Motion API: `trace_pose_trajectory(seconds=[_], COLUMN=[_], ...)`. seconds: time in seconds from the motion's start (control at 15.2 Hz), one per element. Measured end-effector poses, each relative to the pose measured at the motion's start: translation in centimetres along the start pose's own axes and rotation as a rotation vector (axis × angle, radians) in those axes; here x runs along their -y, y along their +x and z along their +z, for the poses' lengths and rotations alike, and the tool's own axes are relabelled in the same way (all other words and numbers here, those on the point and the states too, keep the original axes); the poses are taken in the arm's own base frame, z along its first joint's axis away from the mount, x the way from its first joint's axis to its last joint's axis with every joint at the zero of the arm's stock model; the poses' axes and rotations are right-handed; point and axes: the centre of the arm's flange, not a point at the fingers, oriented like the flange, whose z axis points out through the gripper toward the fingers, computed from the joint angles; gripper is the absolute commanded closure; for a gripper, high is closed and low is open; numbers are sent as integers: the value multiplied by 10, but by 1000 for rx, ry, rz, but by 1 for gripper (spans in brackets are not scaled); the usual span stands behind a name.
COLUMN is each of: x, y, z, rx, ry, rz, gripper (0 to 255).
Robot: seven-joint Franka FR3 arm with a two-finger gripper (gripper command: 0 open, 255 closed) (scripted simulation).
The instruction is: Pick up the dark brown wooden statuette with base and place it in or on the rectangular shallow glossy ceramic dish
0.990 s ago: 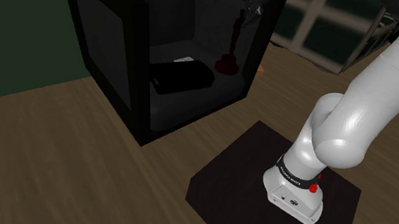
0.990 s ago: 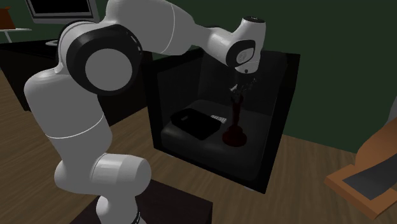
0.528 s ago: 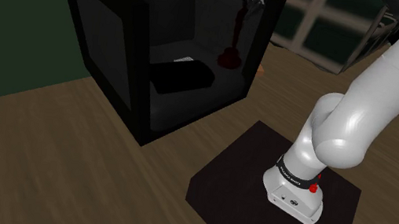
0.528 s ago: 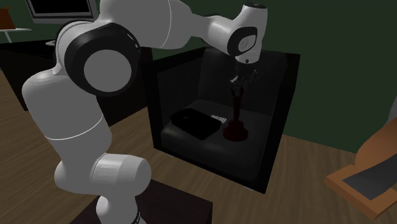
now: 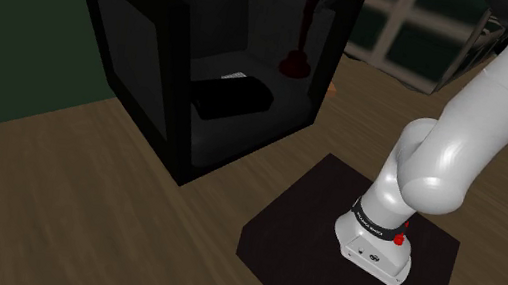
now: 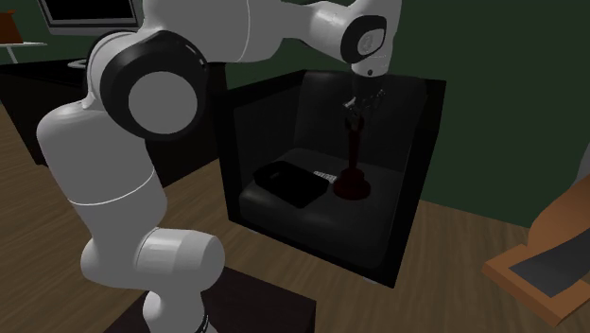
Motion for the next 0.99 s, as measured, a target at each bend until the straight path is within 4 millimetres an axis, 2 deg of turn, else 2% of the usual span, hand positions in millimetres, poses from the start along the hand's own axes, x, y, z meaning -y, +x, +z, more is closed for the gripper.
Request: trace_pose_trajectory(seconds=[0.4, 0.46, 0.59, 0.99], x=[-7, -6, -1, 19], y=[8, 14, 33, 104], z=[-29, -31, -39, -52], rx=[0, 0, 0, 0], ry=[0, 0, 0, 1], rz=[0, -1, -1, -2], gripper=[255, 255, 255, 255])
